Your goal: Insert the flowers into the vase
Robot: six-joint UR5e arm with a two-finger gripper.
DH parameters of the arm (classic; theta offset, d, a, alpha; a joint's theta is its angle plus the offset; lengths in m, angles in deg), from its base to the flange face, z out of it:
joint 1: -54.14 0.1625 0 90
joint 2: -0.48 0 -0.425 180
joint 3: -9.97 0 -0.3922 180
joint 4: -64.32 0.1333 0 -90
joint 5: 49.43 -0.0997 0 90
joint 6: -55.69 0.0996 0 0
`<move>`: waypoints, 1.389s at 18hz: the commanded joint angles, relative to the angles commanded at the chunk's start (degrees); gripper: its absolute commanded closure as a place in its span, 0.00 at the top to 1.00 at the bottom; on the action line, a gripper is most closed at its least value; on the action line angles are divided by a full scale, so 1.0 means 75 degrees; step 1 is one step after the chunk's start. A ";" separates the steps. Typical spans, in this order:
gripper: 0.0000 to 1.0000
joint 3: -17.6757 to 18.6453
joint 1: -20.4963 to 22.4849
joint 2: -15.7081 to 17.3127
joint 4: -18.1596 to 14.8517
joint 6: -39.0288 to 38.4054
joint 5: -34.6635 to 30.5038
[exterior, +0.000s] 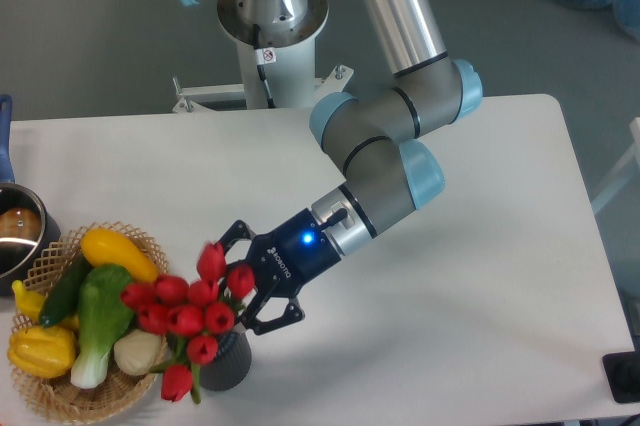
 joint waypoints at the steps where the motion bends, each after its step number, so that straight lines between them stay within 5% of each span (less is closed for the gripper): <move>1: 1.00 -0.0012 0.0000 0.0023 0.0000 0.0000 -0.0128; 14: 1.00 -0.0047 0.0328 0.0726 -0.0012 0.0352 -0.1311; 18: 1.00 0.0000 0.0433 0.1183 -0.0035 0.0340 -0.2785; 22: 1.00 0.0163 0.0457 0.1839 -0.0047 0.0422 -0.5537; 25: 1.00 0.0211 0.0608 0.2016 -0.0035 0.0597 -0.6491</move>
